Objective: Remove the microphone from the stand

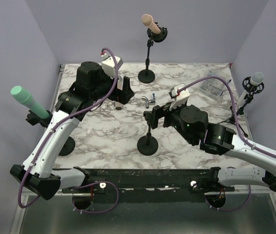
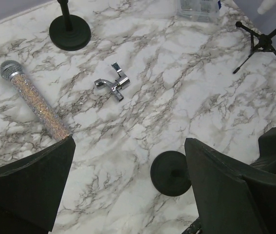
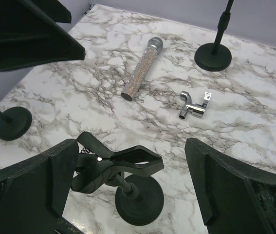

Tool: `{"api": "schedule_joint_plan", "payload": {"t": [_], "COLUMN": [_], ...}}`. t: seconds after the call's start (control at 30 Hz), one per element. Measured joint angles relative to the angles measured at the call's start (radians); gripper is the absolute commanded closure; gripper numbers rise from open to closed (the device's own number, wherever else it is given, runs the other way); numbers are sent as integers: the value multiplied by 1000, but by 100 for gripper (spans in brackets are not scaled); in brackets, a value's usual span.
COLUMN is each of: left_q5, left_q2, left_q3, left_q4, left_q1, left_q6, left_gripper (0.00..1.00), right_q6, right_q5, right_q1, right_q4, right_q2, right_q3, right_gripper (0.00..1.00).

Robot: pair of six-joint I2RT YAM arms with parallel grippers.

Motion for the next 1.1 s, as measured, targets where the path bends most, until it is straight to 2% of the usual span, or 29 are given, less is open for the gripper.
{"api": "schedule_joint_plan", "payload": {"t": [0.47,0.77,1.1], "left_q5": [-327,-478,-546], "left_q2": [-66,-125,-135], "left_q3": [-124,-172,-181], "left_q4": [122,183,211], "left_q1": [-216,-244,-251], "left_q6": [155,194,204], "left_gripper": [2,2,1], "right_q6": [-55,-54,63], "right_q5": [72,77,77], "right_q1": [0,0,0], "right_q4": [146,270,326], "right_q2": [10,-69,-60], "right_q3": [-80,-200,-254], "right_gripper": [0,0,0]}}
